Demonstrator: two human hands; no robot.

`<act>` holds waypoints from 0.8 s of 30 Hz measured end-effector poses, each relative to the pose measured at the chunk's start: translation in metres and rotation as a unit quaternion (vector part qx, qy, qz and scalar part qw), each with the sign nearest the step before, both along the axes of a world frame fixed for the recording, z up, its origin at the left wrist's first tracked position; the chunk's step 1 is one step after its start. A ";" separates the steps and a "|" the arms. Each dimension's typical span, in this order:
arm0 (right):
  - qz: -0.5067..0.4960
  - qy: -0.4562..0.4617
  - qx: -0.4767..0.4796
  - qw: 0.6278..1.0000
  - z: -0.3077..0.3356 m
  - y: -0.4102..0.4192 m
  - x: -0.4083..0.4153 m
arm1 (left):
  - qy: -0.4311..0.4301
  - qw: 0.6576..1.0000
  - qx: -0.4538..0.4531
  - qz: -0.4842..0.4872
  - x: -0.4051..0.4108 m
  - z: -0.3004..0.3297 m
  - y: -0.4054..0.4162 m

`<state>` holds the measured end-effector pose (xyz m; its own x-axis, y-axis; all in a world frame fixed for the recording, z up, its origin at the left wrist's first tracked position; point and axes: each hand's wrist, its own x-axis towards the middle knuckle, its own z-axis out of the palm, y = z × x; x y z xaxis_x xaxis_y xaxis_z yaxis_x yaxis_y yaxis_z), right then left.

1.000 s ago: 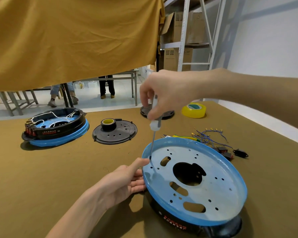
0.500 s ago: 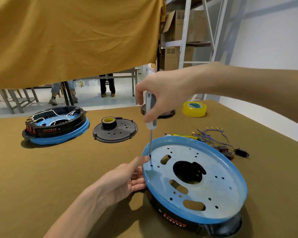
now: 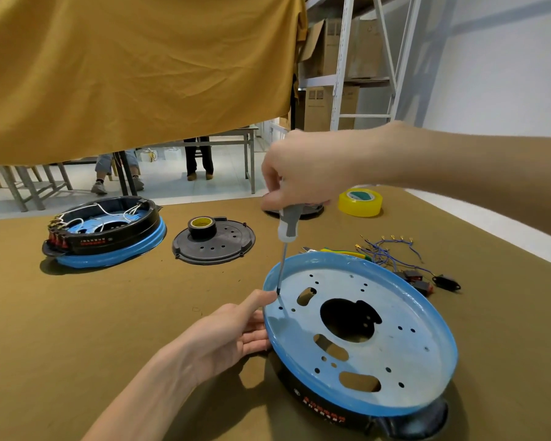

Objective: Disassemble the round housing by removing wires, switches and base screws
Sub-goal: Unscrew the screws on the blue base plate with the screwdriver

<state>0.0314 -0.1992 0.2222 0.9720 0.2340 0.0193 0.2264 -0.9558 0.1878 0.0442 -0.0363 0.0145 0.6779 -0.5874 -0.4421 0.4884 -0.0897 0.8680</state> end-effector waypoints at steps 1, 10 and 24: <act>0.029 0.022 0.043 0.998 0.003 0.000 -0.001 | -0.001 1.000 0.003 -0.005 0.000 0.000 0.000; 0.002 -0.053 -0.076 0.996 -0.007 -0.003 0.007 | -0.006 1.000 0.011 -0.010 0.000 -0.001 0.001; 0.073 0.017 0.089 0.993 0.005 -0.005 -0.003 | -0.006 1.000 0.015 -0.016 0.000 0.000 0.001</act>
